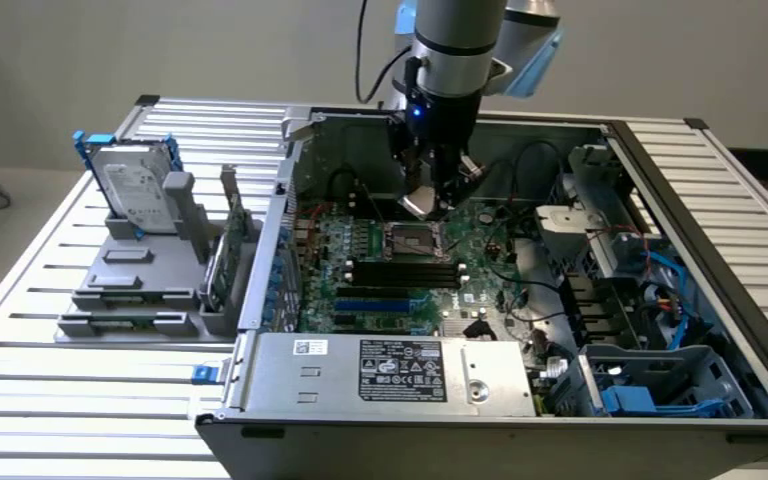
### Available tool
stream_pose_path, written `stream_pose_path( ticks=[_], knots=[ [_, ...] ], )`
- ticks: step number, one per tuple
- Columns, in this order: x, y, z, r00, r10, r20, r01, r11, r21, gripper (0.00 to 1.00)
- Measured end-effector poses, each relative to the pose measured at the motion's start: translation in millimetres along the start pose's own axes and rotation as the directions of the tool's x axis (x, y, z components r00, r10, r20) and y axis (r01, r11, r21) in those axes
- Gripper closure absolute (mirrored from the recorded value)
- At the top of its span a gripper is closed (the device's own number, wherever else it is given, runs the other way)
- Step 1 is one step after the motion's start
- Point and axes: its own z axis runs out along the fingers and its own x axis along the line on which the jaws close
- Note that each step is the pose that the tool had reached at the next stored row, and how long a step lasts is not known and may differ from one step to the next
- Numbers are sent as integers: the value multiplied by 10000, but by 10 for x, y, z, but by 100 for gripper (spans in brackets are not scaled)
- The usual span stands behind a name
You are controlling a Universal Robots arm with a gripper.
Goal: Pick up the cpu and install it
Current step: 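Place the cpu into insertion slot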
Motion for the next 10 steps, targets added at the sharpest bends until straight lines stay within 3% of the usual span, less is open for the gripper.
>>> stream_pose_path(
  ticks=[5, 10],
  knots=[
    [-4, -3, 54, 9959, 900, 50, -900, 9959, -66, 45],
    [-7, -6, 104, 9837, 1793, 92, -1792, 9837, -137, 45]
  ],
)
